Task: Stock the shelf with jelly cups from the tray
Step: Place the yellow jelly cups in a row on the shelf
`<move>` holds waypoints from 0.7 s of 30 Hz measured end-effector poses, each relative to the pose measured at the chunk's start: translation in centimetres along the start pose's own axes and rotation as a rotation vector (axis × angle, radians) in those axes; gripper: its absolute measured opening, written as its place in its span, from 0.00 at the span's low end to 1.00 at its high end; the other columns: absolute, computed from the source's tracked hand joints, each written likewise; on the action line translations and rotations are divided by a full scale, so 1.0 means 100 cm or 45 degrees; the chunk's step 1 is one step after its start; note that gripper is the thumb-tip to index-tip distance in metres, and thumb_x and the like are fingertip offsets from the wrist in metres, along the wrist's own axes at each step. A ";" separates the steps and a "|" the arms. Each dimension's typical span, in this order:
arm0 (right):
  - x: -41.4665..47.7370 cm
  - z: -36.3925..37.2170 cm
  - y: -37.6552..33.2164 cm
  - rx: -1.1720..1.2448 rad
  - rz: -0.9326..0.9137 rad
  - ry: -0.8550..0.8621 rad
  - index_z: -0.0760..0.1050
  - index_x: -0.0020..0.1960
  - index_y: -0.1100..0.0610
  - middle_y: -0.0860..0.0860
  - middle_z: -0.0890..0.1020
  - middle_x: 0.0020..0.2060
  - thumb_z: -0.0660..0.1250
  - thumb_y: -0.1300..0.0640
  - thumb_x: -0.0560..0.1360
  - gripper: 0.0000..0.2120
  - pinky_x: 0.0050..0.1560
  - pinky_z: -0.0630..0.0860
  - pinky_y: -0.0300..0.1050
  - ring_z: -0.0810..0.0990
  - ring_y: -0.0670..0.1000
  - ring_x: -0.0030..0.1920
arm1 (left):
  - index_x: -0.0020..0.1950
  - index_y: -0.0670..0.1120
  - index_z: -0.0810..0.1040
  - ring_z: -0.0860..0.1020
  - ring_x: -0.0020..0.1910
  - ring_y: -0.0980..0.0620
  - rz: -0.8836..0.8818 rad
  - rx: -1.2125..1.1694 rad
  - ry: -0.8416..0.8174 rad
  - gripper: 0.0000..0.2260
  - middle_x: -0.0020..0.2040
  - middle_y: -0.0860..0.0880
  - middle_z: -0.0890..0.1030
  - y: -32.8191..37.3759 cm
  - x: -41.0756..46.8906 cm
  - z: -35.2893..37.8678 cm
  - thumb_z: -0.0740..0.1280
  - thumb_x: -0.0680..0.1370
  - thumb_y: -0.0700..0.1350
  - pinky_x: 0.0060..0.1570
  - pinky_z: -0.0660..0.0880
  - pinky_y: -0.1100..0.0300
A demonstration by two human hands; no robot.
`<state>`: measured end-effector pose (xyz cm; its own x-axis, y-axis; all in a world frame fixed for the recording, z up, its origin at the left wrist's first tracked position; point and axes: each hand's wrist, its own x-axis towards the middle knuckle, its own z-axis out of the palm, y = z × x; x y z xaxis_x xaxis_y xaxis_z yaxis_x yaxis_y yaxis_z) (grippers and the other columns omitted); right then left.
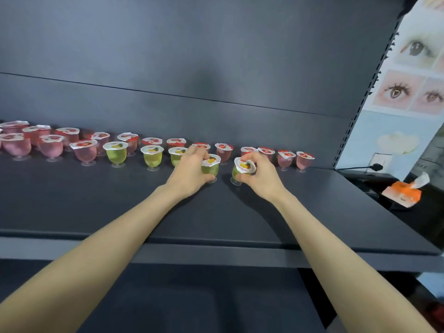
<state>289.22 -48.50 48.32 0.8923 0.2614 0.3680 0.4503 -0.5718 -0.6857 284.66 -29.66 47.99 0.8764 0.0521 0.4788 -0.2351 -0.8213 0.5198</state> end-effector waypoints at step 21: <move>0.065 0.021 0.024 -0.397 -0.261 -0.152 0.70 0.59 0.54 0.51 0.69 0.61 0.68 0.59 0.76 0.13 0.52 0.73 0.48 0.75 0.55 0.51 | 0.63 0.42 0.67 0.75 0.54 0.36 0.082 0.456 -0.188 0.20 0.63 0.43 0.69 -0.020 0.047 0.024 0.70 0.75 0.46 0.52 0.73 0.46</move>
<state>296.17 -46.54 47.68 0.7905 0.4728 0.3894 0.6049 -0.7026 -0.3748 290.22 -29.11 47.50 0.9219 -0.0673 0.3816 -0.1532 -0.9679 0.1994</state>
